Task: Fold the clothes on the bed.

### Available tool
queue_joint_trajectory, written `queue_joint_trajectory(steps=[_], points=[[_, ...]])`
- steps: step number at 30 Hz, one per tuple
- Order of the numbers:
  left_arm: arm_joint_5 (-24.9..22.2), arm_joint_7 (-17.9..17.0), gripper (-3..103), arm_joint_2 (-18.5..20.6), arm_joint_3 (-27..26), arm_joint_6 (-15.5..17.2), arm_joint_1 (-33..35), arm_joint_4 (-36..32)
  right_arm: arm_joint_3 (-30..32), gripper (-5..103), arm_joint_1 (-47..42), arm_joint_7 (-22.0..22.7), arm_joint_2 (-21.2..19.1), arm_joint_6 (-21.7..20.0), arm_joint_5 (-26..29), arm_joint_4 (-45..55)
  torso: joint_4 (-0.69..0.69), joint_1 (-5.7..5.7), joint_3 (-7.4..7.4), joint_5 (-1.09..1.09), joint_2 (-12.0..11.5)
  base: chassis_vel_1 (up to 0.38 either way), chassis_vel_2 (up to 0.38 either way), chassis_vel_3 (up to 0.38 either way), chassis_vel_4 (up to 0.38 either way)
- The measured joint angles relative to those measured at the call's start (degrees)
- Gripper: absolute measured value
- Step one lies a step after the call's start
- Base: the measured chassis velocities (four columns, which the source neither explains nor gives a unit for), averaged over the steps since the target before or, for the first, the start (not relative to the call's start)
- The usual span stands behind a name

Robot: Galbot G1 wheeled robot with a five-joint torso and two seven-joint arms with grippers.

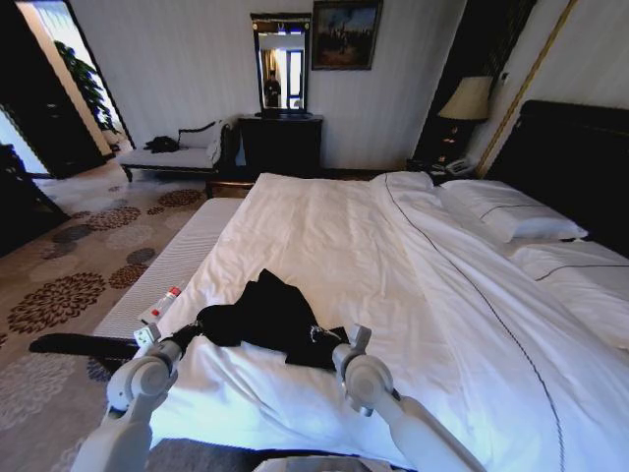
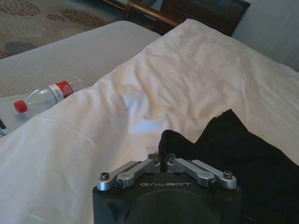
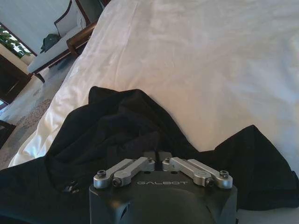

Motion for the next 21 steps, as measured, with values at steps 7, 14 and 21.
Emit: queue_joint_trajectory(steps=[7,14,21], points=[[-0.18,-0.08,1,0.62,0.66,-0.08,-1.38,0.12,1.03,0,-1.26,-3.17,-1.04,2.05,-2.55,0.66,0.00,0.00,0.00,0.00,0.00,0.000,0.000,0.000,0.000],[-4.40,-2.51,1,4.56,1.62,-0.41,-7.34,-1.09,5.87,0,-4.40,-13.76,-3.36,9.96,-14.10,2.74,0.00,0.00,0.00,0.01,0.00,0.000,0.000,0.000,0.000],[-10.90,-3.87,1,8.31,0.92,-1.41,-13.44,-5.23,15.47,0,-6.11,-22.71,-6.07,17.92,-15.70,8.11,-0.01,0.01,0.00,0.01,0.00,0.000,0.000,0.000,0.000]])
